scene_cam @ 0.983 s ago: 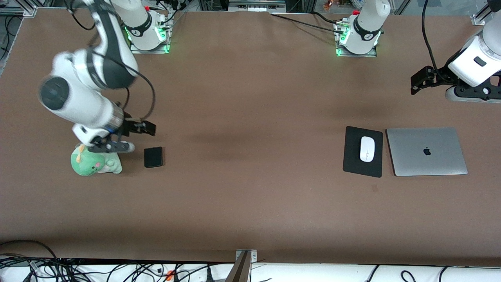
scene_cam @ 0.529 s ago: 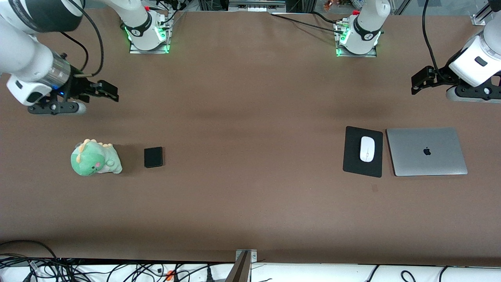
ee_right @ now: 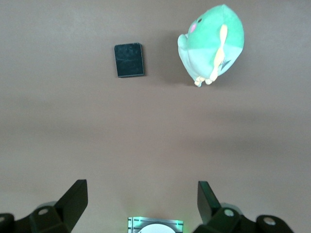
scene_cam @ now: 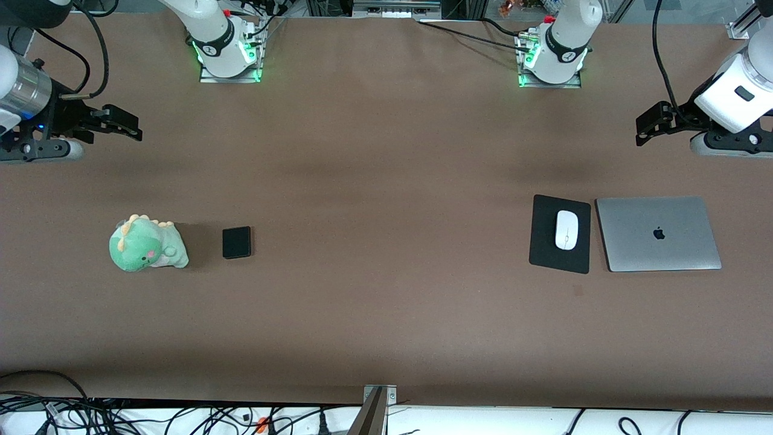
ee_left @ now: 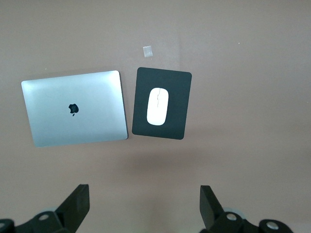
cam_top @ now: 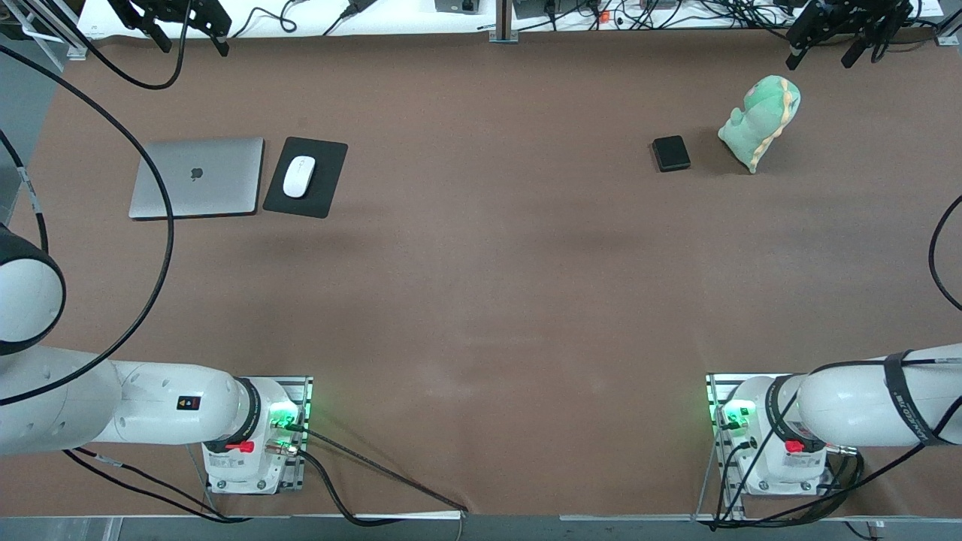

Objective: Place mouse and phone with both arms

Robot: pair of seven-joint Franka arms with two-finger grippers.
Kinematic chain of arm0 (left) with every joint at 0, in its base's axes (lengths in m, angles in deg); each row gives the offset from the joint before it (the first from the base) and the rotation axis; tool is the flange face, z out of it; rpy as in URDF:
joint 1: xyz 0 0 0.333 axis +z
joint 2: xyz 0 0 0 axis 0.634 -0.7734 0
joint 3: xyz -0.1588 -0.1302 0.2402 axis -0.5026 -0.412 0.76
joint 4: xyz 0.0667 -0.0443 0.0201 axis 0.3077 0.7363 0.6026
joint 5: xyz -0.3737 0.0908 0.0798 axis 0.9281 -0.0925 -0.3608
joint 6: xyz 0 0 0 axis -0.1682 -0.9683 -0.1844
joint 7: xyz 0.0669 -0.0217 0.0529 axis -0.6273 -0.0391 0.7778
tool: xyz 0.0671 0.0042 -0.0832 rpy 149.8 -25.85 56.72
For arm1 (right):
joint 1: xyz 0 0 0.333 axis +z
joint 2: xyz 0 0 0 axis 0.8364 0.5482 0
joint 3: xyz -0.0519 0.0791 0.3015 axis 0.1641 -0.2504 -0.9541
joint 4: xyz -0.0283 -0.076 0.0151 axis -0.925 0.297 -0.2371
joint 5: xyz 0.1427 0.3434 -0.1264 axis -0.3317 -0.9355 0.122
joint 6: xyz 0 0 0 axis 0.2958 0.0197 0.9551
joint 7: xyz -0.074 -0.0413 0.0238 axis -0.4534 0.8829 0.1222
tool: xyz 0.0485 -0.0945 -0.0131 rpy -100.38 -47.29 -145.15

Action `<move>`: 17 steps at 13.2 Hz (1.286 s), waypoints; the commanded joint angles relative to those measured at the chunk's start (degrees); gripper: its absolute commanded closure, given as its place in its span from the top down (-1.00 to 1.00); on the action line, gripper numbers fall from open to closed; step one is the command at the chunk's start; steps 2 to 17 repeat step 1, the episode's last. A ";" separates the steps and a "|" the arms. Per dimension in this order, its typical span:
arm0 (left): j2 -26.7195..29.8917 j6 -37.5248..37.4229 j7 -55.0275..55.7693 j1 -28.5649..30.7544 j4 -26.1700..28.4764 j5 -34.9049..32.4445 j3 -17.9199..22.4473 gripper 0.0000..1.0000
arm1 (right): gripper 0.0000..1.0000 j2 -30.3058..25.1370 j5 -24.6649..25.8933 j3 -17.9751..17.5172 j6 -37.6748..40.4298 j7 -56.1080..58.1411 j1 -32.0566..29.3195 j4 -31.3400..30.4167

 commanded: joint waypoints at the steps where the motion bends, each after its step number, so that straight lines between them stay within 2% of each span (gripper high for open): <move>1: 0.86 0.38 -0.07 0.17 0.26 -1.32 -0.20 1.00 | 1.00 0.64 0.92 -1.66 1.60 0.70 -1.35 2.19; 17: 0.86 0.38 -0.07 0.17 0.26 -1.32 -0.20 1.00 | 1.00 0.64 0.92 -1.66 1.60 0.70 -1.35 2.19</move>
